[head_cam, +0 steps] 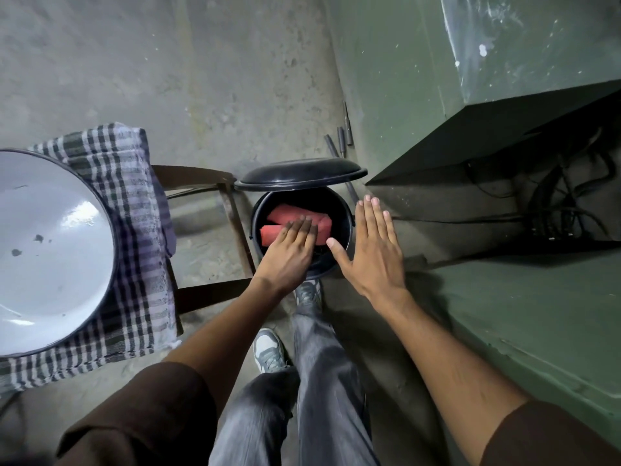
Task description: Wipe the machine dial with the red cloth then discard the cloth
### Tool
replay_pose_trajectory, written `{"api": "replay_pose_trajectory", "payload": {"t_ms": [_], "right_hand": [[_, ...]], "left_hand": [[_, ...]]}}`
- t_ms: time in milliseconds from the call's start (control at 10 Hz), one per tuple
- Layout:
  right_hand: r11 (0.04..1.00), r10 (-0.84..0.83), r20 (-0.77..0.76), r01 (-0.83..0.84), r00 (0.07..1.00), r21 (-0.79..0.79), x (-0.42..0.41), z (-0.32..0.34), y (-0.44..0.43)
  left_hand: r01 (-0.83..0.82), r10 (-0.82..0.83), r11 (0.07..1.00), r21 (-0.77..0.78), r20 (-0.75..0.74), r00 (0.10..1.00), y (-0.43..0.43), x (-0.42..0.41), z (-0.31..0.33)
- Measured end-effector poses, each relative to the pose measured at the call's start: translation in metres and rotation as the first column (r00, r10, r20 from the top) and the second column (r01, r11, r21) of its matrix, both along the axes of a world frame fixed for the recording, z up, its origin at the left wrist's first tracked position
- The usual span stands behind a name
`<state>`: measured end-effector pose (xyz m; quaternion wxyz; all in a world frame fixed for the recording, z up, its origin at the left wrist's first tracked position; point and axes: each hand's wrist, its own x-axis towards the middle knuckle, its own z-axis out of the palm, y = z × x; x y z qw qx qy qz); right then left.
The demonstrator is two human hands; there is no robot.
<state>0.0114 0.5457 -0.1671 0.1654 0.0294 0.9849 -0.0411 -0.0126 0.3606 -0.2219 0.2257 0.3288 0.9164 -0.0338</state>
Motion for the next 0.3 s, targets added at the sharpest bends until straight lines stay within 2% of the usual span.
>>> {"api": "replay_pose_trajectory", "payload": {"t_ms": [100,300], "right_hand": [[1.000,0.002,-0.021,-0.003,1.000,-0.021,-0.004,0.007,-0.002],[1.000,0.020,-0.083,-0.020,0.996,-0.001,-0.010,0.041,-0.005]], "left_hand": [[-0.049,0.048,0.996,0.072,0.007,0.999,-0.004,-0.003,0.013],[-0.090,0.121,0.945,0.313,-0.082,0.989,-0.016,-0.009,0.060]]}}
